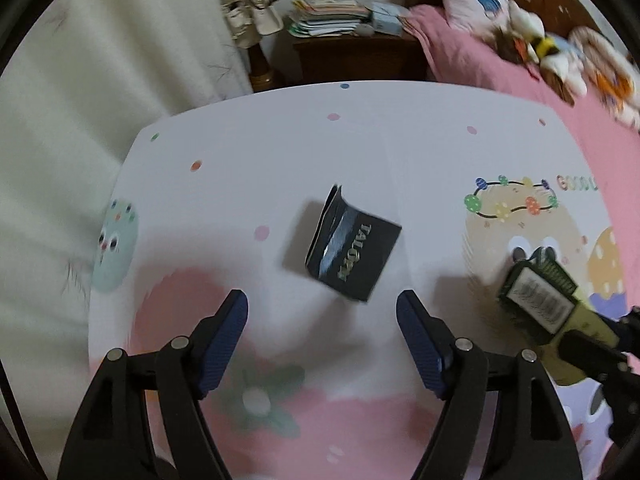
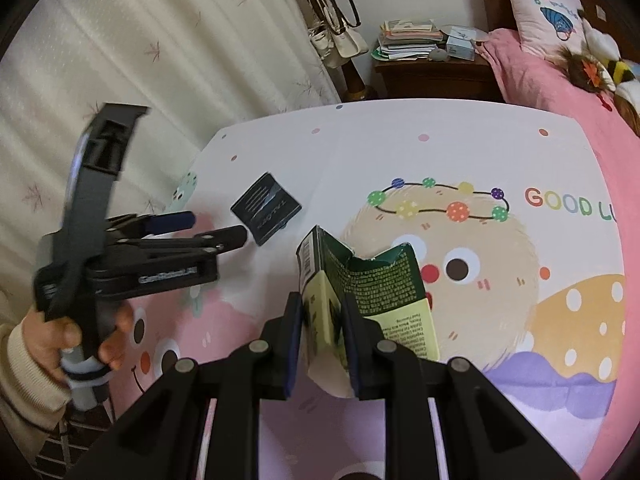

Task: Collect trash
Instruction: 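Grasp the black TALOPN card with the left tool while the right tool grasps the green-white box, then carry the black card and green-white box down toward the bin with both tools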

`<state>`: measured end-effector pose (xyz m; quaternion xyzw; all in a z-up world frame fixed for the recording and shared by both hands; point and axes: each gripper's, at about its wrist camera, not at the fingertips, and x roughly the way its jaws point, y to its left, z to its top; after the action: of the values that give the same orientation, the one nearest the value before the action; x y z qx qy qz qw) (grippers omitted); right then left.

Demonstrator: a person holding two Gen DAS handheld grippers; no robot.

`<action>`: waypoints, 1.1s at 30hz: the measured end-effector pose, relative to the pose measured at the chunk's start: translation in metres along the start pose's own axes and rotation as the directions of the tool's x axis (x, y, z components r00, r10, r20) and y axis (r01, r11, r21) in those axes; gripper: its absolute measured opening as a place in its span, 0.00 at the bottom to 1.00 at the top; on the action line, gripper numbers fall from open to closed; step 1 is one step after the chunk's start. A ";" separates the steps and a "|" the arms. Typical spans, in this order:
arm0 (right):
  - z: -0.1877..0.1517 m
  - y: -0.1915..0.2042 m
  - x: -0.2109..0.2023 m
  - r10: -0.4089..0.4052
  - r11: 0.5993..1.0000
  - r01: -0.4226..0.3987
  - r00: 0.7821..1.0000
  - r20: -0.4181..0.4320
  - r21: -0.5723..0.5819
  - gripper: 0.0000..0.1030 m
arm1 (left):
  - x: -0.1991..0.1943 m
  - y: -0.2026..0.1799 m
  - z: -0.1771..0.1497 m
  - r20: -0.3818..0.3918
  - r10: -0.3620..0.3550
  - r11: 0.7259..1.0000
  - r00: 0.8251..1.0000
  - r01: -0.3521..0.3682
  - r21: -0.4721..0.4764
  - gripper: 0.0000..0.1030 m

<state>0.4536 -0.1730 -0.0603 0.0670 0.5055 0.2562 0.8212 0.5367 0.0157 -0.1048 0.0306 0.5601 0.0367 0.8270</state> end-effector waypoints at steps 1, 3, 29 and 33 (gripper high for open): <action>0.001 -0.002 0.001 0.005 1.000 -0.005 1.000 0.001 0.003 0.19 | 0.004 -0.001 0.005 -0.005 -0.001 1.000 1.000 0.001 0.021 0.73; 0.004 -0.007 0.003 0.021 1.000 -0.021 1.000 0.002 0.013 0.19 | 0.015 -0.004 0.015 -0.030 0.009 0.998 0.999 -0.007 0.063 0.73; -0.001 -0.017 0.007 0.078 0.994 -0.078 0.997 0.010 0.074 0.18 | 0.028 -0.008 0.004 -0.122 -0.107 0.986 0.987 0.121 0.113 0.41; -0.015 -0.008 -0.007 0.082 0.993 -0.083 0.996 0.022 0.083 0.17 | -0.003 -0.008 -0.017 -0.086 -0.134 0.983 0.987 0.143 0.112 0.41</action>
<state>0.4412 -0.1862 -0.0646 0.1246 0.5051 0.2679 0.8109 0.5201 0.0073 -0.1089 0.0390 0.5939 -0.0530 0.8018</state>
